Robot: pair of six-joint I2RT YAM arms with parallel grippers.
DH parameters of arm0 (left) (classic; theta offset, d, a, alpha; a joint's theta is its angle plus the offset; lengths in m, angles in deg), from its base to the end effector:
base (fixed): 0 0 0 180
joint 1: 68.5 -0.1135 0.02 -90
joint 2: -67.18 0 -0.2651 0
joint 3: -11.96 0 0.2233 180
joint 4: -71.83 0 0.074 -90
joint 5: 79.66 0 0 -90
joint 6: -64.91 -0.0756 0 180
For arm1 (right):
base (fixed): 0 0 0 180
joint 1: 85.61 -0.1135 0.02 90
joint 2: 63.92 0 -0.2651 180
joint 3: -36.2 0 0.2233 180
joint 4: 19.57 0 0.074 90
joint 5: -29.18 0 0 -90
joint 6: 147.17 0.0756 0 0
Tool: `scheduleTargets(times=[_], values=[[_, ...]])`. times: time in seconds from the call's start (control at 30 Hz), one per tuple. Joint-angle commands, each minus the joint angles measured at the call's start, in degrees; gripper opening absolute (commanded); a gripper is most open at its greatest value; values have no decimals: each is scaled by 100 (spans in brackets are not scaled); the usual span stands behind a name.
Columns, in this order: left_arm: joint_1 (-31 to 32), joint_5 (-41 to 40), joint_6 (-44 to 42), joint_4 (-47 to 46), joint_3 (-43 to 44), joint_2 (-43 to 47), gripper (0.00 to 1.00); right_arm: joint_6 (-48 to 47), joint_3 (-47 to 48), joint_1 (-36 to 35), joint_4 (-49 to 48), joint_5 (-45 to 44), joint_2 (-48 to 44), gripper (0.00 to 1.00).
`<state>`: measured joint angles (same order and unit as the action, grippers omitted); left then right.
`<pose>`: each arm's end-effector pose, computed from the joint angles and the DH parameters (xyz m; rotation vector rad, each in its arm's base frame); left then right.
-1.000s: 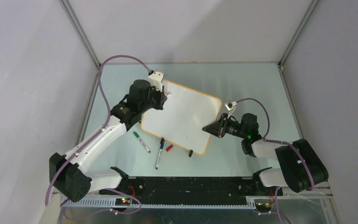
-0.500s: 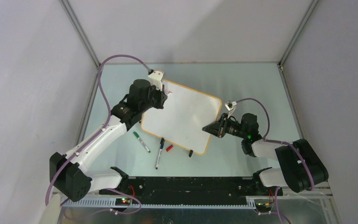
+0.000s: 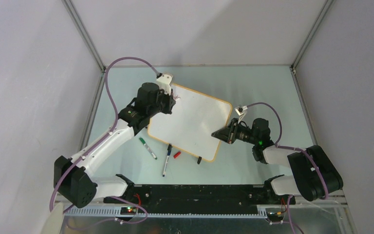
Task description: Write a sentence on the whiteboard
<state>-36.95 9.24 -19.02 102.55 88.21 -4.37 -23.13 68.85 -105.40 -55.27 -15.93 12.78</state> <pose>0.2505 -0.1521 0.3176 0.4395 1.9997 -0.3937 0.2131 0.1334 0.1977 -0.4056 1.8271 1.3387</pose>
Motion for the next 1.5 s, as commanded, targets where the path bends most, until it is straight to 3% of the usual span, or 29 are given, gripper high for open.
scheduleTargets(times=[0.0, 0.77, 1.47], values=[[27, 66, 74, -117, 260, -56, 0, -486, 96, 45, 71, -105, -69, 0], [-16, 519, 133, -130, 358, -131, 0, -486, 96, 39, 87, -85, -82, 0], [-642, 1277, 695, -595, 307, -232, 0, -486, 97, 38, 83, -75, -58, 0]])
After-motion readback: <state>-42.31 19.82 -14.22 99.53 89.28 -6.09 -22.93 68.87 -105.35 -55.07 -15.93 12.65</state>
